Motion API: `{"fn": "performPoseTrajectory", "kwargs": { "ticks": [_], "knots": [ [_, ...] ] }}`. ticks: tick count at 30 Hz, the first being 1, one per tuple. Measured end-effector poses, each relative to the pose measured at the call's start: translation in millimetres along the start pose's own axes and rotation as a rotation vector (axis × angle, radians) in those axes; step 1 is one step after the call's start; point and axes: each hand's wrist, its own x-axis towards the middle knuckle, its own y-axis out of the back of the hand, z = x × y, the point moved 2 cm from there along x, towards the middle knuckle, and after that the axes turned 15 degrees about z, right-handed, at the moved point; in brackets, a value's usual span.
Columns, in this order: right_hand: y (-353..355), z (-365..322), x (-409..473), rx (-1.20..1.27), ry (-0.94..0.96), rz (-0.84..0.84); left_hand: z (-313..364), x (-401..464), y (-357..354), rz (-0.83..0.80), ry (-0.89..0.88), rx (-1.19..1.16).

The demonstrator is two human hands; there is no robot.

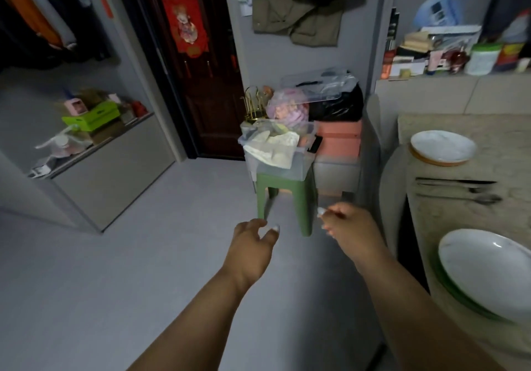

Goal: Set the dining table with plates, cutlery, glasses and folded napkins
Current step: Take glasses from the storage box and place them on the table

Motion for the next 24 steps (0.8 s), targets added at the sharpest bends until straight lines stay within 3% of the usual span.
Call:
{"fn": "performPoseTrajectory", "kwargs": {
  "ticks": [10, 18, 24],
  "knots": [
    [-111, -33, 139, -0.066, -0.053, 0.090, 17, 205, -26, -0.074, -0.145, -0.067],
    [-207, -67, 268, -0.075, -0.116, 0.190, 21, 412, -51, -0.108, -0.159, -0.113],
    [-262, -65, 363, -0.012, -0.228, 0.192, 21, 530, -88, -0.139, -0.158, 0.068]
  ]
}}
